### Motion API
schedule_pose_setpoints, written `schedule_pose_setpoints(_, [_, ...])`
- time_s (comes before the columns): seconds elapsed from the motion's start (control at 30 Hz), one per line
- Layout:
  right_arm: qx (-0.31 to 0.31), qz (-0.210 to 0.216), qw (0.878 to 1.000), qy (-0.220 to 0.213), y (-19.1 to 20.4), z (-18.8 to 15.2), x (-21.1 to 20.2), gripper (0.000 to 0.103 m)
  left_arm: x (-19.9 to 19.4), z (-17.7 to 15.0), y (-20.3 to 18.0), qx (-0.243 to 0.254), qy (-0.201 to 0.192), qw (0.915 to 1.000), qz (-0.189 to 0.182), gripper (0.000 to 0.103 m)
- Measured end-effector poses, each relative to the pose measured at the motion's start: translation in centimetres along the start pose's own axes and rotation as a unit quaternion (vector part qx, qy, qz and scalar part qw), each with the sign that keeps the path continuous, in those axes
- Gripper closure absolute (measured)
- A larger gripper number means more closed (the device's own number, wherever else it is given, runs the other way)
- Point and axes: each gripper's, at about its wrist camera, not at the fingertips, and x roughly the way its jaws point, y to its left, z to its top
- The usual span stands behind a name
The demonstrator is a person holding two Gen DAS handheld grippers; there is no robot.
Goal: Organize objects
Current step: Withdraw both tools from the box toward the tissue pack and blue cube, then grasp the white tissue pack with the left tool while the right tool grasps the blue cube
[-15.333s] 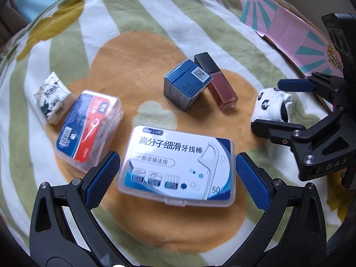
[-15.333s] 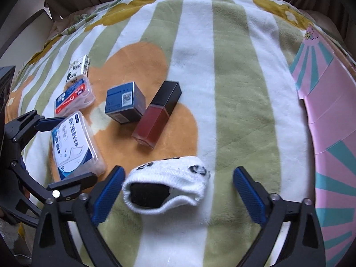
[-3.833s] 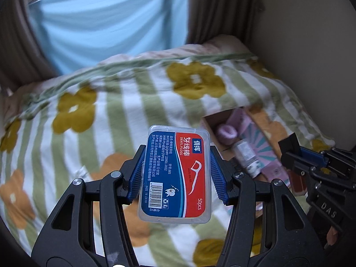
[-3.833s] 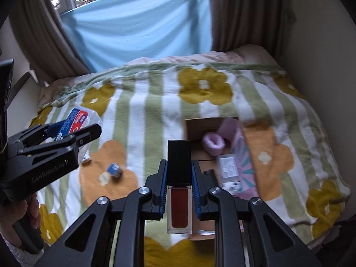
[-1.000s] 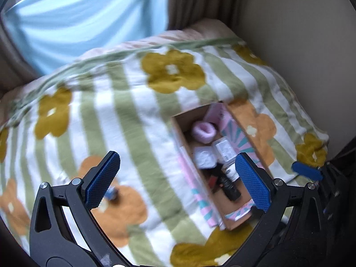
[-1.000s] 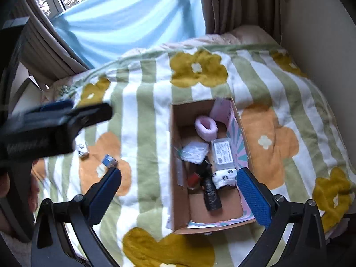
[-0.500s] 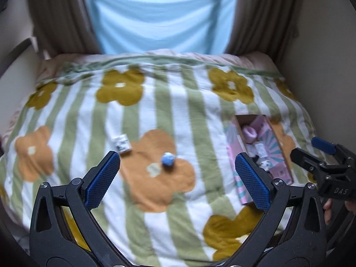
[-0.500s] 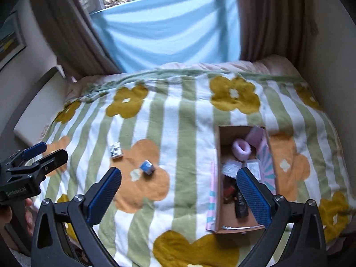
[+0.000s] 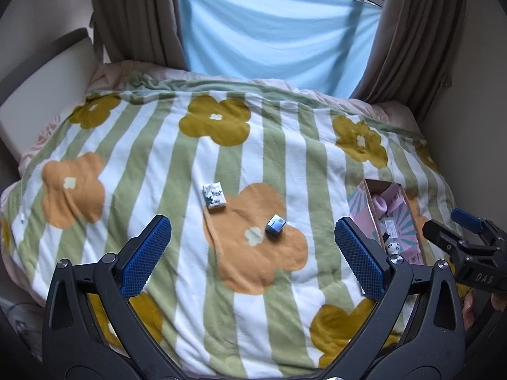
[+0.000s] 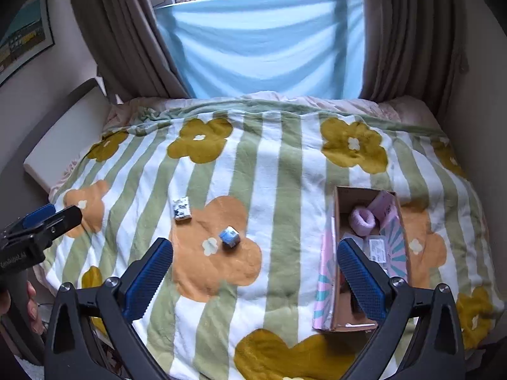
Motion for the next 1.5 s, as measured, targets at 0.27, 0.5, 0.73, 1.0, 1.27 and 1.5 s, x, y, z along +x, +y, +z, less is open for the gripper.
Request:
schedule_pose_setpoints(0.27, [-0.01,0.024,1.0,-0.002,2.1,0.8,2.0,0.0,1.4,1.4,1.4,0.019,-0.01,0.9997,0.009,0.0])
schedule_pose_setpoints(0.5, [-0.021,0.02,1.0,0.001,3.6,0.6,6.5,0.0,6.8,1.6,3.5,0.084,-0.01,0.9964,-0.008,0.0])
schedule_pose_setpoints(0.73, [-0.034,0.012,0.999,0.011,4.9,-1.1,13.5,0.0,15.7,0.6,5.7,0.169,0.007,0.9851,-0.027,0.0])
schedule_pose_setpoints(1.0, [-0.039,-0.002,0.999,0.004,5.7,-3.5,21.4,0.0,27.4,-0.9,6.7,0.28,0.037,0.9584,-0.042,0.0])
schedule_pose_setpoints(1.27, [-0.037,-0.022,0.999,0.031,5.7,-5.9,29.7,0.006,36.2,-2.3,7.0,0.364,0.058,0.9264,-0.079,0.0])
schedule_pose_setpoints(1.5, [-0.029,-0.025,0.998,0.055,5.6,-7.2,34.3,0.02,40.7,-3.1,7.3,0.4,0.084,0.9061,-0.109,0.003])
